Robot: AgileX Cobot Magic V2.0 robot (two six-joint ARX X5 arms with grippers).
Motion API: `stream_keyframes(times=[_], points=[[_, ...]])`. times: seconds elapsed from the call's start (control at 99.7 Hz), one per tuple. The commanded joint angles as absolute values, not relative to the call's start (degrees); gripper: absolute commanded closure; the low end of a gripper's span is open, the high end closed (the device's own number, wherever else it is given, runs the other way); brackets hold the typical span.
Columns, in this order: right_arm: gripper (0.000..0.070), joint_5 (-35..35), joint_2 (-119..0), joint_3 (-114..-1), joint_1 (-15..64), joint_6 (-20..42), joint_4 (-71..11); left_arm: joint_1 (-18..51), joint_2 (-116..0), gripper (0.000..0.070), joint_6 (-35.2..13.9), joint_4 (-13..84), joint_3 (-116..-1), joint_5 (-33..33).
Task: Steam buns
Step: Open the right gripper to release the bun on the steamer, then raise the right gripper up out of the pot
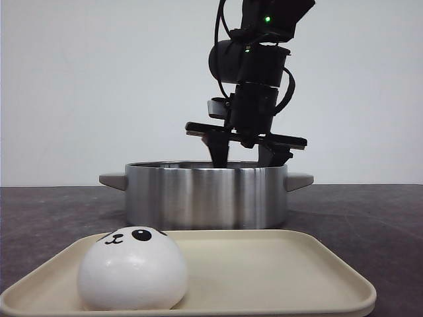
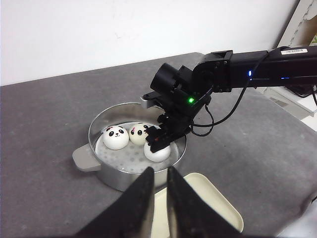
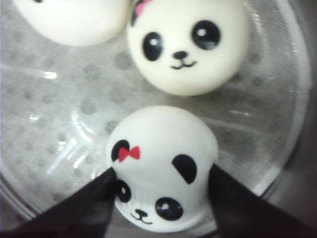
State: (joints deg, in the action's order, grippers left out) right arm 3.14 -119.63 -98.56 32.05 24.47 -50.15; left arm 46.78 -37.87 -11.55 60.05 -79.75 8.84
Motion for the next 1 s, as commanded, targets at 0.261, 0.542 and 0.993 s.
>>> stream_keyframes(times=[0.261,0.542,0.993], points=[[0.0199,3.03,-120.27,-99.94,32.23,25.1,-50.41,47.29,-38.22,0.07,-11.22,59.57,-80.53,8.73],[0.0213,3.03,-119.22,-112.29,32.56,21.91,-50.19,47.29,-38.22,0.07,-11.55,59.33,-80.53,8.75],[0.0688,-10.26,-102.8,-128.22,39.13,7.9,-52.47,47.29,-41.69,0.07,-17.37,59.75,-80.53,5.54]])
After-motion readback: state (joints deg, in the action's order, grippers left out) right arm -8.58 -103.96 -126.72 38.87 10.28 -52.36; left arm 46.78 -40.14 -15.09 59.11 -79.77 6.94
